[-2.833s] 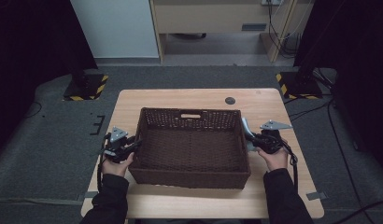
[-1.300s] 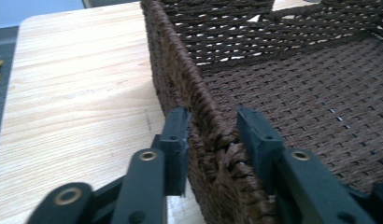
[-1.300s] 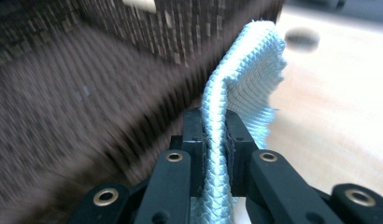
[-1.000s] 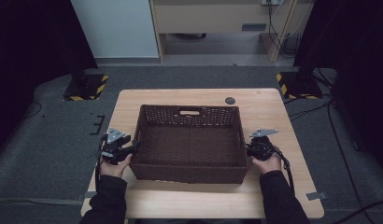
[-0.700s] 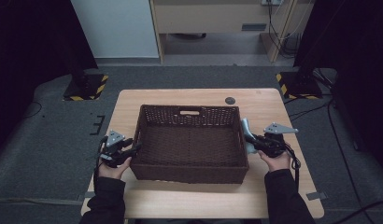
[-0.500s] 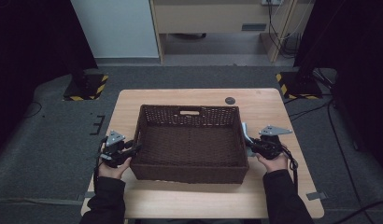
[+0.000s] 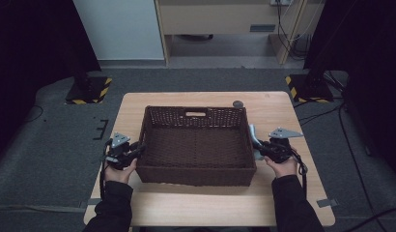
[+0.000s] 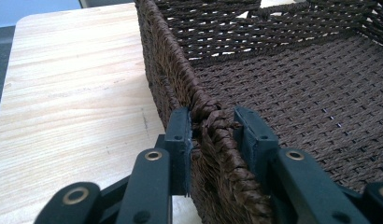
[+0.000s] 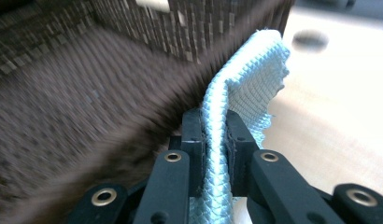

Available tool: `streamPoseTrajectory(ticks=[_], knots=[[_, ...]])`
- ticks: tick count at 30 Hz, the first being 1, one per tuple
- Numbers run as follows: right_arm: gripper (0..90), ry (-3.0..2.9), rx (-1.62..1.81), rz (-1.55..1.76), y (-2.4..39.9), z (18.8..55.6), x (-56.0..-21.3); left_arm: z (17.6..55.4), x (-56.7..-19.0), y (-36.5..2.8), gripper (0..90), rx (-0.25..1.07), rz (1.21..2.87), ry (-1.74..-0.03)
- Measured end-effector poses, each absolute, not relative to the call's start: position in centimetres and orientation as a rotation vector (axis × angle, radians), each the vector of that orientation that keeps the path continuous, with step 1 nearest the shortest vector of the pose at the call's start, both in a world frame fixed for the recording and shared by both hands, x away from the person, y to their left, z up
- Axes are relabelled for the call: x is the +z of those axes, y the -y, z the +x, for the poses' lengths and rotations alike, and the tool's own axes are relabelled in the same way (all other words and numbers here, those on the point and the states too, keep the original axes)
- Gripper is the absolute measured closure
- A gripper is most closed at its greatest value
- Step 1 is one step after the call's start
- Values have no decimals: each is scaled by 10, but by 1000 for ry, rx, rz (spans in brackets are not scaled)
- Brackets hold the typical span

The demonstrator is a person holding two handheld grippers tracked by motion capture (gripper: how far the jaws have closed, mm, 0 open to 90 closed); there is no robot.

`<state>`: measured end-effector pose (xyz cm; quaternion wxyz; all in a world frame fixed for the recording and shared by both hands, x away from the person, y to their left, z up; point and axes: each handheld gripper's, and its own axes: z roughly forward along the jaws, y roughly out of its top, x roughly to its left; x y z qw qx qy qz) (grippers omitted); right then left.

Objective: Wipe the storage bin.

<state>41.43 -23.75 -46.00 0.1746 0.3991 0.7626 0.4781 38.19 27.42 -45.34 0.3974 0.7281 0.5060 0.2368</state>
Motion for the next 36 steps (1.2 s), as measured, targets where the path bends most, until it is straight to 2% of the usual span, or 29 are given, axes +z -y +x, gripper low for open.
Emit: streamPoseTrajectory(ticks=[5, 11, 15, 18, 25, 36], knots=[[815, -2155, 1370, 1108, 240, 413, -456, 384, -453, -275, 632, 618, 1843, -1293], [818, -2305, 1197, 1174, 232, 423, -487, 382, -455, -280, 472, 634, 1822, -1290], [818, -2378, 1093, 1232, 226, 428, -507, 375, -452, -279, 448, 645, 1847, -1256], [815, -2354, 1137, 1230, 228, 427, -500, 370, -450, -277, 469, 646, 1864, -1225], [815, -2153, 1394, 1120, 244, 409, -458, 373, -453, -276, 634, 585, 1881, -1240], [815, -2354, 1157, 1192, 228, 417, -497, 374, -454, -275, 678, 593, 1851, -1259]])
